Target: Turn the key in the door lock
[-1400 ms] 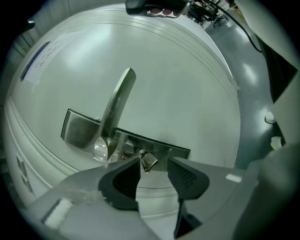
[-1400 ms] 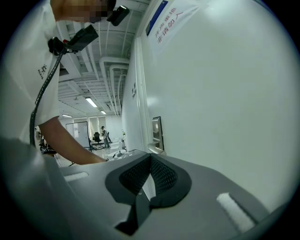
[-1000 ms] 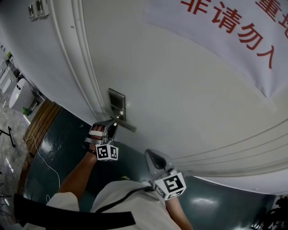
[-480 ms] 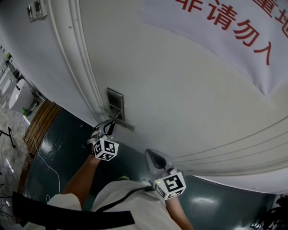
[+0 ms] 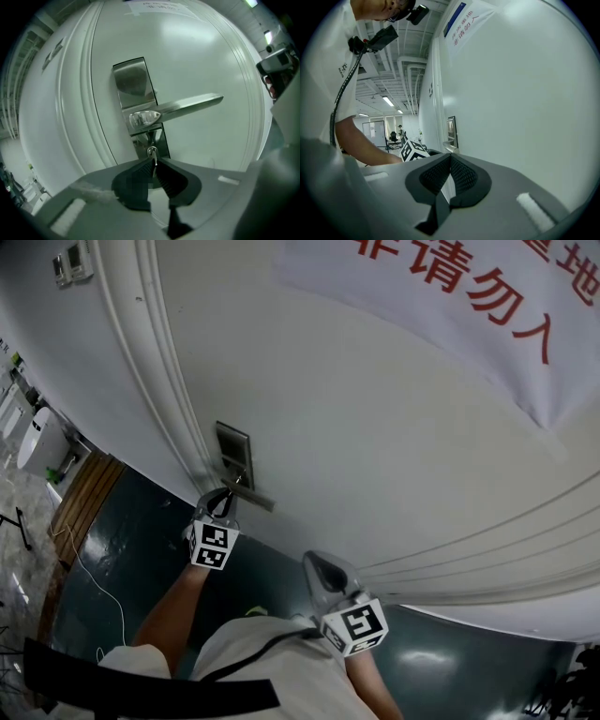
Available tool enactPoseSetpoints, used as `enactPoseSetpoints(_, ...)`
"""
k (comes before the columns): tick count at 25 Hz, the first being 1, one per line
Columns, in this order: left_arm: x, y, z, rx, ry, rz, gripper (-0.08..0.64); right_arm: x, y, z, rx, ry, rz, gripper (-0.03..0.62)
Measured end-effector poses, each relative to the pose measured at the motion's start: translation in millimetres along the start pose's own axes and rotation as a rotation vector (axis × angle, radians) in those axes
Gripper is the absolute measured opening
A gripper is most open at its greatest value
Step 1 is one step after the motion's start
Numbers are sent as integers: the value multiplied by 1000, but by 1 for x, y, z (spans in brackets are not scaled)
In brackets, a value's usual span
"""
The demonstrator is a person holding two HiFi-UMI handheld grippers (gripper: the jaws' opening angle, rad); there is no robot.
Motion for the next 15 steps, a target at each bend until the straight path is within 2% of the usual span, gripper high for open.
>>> enactPoseSetpoints(7, -5, 3, -1, 11, -14, -64, 29, 2, 1, -3, -5, -3, -1, 9)
enactPoseSetpoints(15, -6, 6, -2, 32, -41, -195, 29, 3, 0, -10, 8, 2, 0, 9)
Point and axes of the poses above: the fingertips, and each gripper's own axes: z forward along the fingers, y to its left, x out of its underside, the point moved 9 cm from there along -z, backward along the fingers, and after that the axes turned 6 degrees about x, right-handed, at the moved point
